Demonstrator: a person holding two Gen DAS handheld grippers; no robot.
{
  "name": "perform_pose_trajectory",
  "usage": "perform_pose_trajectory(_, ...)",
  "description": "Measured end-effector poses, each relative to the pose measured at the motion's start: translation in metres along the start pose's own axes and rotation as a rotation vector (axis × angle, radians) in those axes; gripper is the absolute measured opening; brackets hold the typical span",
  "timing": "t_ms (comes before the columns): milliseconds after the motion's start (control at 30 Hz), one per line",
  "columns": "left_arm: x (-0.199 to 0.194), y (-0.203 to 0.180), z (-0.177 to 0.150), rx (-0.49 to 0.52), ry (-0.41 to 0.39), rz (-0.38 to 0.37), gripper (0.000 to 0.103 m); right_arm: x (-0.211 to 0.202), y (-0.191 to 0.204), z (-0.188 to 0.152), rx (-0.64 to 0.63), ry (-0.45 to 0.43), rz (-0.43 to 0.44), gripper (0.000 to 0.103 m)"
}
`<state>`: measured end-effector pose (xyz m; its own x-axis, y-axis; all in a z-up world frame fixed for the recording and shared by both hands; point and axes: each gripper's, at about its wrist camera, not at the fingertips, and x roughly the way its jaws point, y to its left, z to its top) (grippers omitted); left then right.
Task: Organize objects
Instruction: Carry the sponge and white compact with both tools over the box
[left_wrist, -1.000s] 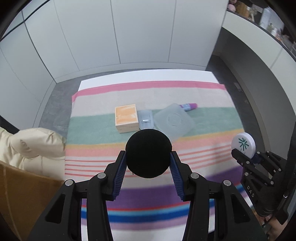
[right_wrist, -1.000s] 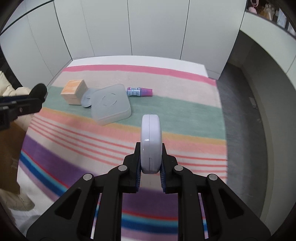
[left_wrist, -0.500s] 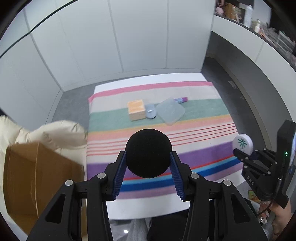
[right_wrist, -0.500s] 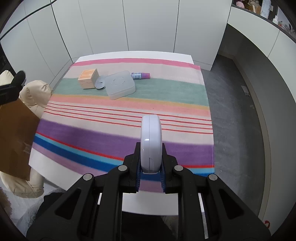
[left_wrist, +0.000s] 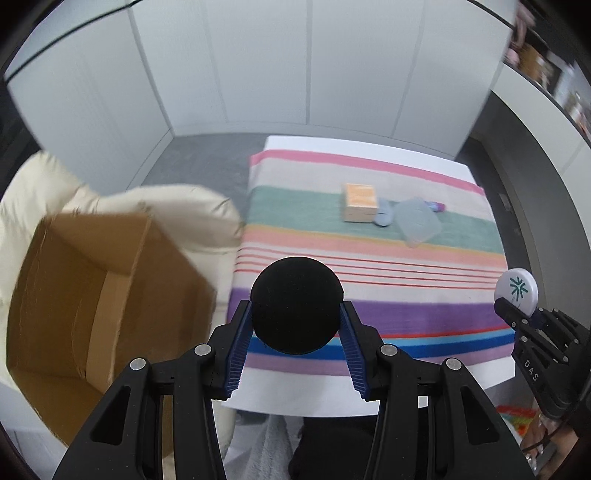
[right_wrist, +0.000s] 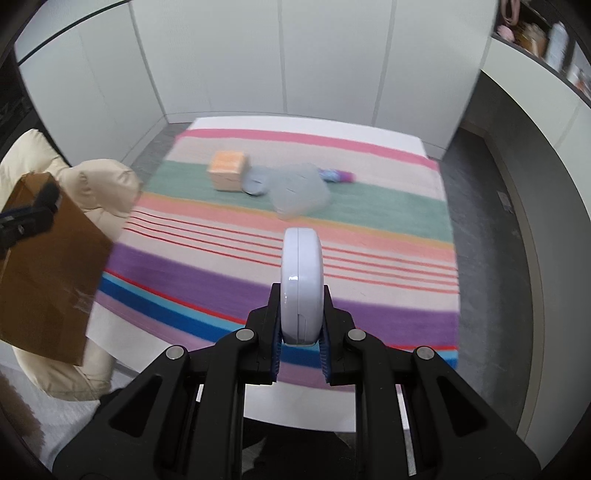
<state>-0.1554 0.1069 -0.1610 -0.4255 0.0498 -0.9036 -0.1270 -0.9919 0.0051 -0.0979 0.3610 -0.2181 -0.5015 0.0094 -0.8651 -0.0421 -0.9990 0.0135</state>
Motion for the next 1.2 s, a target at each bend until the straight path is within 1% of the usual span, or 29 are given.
perform_pose_trajectory(200, -0.001, 0.053, -0.01, -0.088, 0.0, 0.058, 0.048, -0.006, 0.057, 0.025, -0.097, -0.032, 0.046, 0.017)
perform_pose_trajectory(300, -0.008, 0.077, -0.016, -0.12, -0.02, 0.094, 0.048, -0.008, 0.086, 0.035, -0.137, -0.042, 0.071, 0.017)
perform_pose_trajectory(400, -0.02, 0.1, -0.021, -0.141, -0.061, 0.142, 0.048, -0.012, 0.119, 0.043, -0.182, -0.052, 0.105, 0.017)
perform_pose_trajectory(500, -0.029, 0.124, -0.027, -0.16, -0.097, 0.197, 0.048, -0.016, 0.157, 0.049, -0.246, -0.064, 0.139, 0.017)
perform_pose_trajectory(567, -0.032, 0.144, -0.033, -0.195, -0.1, 0.219, 0.048, -0.018, 0.186, 0.052, -0.292, -0.069, 0.165, 0.017)
perform_pose_trajectory(733, -0.032, 0.194, -0.051, -0.298, -0.06, 0.241, 0.048, -0.022, 0.256, 0.047, -0.409, -0.073, 0.223, 0.017)
perform_pose_trajectory(867, -0.032, 0.232, -0.071, -0.376, -0.033, 0.257, 0.048, -0.023, 0.304, 0.04, -0.483, -0.069, 0.267, 0.017)
perform_pose_trajectory(1000, -0.037, 0.256, -0.088, -0.417, -0.028, 0.28, 0.048, -0.025, 0.352, 0.03, -0.551, -0.058, 0.31, 0.017)
perform_pose_trajectory(1200, -0.037, 0.285, -0.099, -0.471, -0.017, 0.283, 0.048, -0.022, 0.397, 0.013, -0.626, -0.041, 0.345, 0.017)
